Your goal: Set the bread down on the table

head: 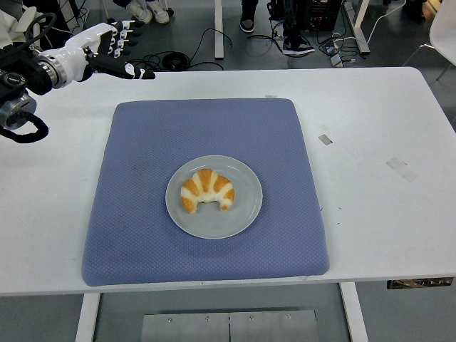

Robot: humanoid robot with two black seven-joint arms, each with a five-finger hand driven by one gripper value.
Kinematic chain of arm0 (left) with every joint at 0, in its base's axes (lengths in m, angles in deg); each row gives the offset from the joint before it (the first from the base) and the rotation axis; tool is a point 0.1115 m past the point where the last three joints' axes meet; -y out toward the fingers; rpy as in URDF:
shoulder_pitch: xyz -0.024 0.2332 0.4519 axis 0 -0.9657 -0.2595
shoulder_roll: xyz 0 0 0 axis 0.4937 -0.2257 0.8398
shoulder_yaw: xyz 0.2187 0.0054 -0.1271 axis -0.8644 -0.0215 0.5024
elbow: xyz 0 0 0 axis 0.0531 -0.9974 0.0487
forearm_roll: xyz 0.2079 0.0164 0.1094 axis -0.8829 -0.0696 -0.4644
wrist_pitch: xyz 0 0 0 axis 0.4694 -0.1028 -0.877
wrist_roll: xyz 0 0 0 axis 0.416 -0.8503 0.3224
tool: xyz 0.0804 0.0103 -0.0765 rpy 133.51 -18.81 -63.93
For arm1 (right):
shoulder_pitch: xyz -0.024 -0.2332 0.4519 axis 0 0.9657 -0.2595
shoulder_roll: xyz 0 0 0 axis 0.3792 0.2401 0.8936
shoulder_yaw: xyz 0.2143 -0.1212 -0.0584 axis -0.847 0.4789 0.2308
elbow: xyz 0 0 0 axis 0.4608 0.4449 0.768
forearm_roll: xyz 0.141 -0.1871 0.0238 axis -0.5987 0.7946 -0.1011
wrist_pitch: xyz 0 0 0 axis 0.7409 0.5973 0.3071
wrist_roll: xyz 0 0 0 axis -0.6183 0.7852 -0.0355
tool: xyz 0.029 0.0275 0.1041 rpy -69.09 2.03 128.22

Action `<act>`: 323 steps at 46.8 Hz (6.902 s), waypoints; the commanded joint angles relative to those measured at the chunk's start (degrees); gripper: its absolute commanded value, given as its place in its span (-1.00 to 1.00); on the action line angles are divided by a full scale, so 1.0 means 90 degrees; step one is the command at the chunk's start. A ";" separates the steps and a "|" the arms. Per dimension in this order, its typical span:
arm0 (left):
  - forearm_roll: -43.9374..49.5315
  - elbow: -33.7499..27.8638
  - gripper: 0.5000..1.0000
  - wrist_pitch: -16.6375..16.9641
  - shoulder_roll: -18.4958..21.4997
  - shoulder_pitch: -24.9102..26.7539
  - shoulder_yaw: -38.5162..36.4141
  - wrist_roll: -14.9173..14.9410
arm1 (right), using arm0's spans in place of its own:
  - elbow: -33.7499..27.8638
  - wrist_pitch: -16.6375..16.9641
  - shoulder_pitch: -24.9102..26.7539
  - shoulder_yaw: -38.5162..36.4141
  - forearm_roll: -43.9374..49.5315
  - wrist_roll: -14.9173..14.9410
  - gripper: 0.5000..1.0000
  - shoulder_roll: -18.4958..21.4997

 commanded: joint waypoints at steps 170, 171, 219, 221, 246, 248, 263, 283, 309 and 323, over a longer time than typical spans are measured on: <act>-0.2063 -0.2011 -1.00 -0.1451 -0.0503 0.0643 -0.1986 0.0758 | 0.0000 0.0000 0.0000 0.0000 0.0000 0.0001 1.00 0.0000; -0.2063 -0.2001 -1.00 -0.1441 -0.0503 0.0653 -0.1986 0.0758 | 0.0000 0.0000 0.0000 0.0000 0.0000 0.0001 1.00 0.0000; -0.2287 -0.0878 -1.00 -0.1471 0.0522 0.0682 -0.1869 0.0055 | 0.0000 0.0000 0.0000 0.0000 0.0000 0.0001 1.00 0.0000; -0.2287 -0.0781 -1.00 -0.1480 0.0513 0.0663 -0.1869 0.0016 | 0.0000 0.0000 0.0000 0.0000 0.0000 0.0001 1.00 0.0000; -0.2385 0.0528 -1.00 -0.1598 -0.0025 0.0370 -0.1937 -0.0541 | 0.0000 0.0000 0.0000 0.0000 0.0000 0.0001 1.00 0.0000; -0.2385 0.0558 -1.00 -0.1598 -0.0044 0.0340 -0.1937 -0.0541 | 0.0000 -0.0009 0.0000 0.0000 0.0000 0.0001 1.00 0.0000; -0.2375 0.0714 -1.00 -0.1578 -0.0259 0.0223 -0.1869 -0.0589 | 0.0000 0.0000 0.0000 0.0000 0.0000 0.0001 1.00 0.0000; -0.2327 0.0831 -1.00 -0.1549 -0.0396 0.0204 -0.1742 -0.0589 | 0.0000 0.0000 0.0000 0.0000 0.0000 0.0001 1.00 0.0000; -0.1457 0.0831 0.88 -0.1549 -0.0376 0.0203 -0.1625 -0.0511 | 0.0000 0.0000 0.0000 0.0000 0.0000 0.0001 1.00 0.0000; -0.1135 0.0831 0.92 -0.1510 -0.0347 0.0194 -0.1293 -0.0531 | 0.0000 0.0000 0.0000 0.0000 0.0000 0.0001 1.00 0.0000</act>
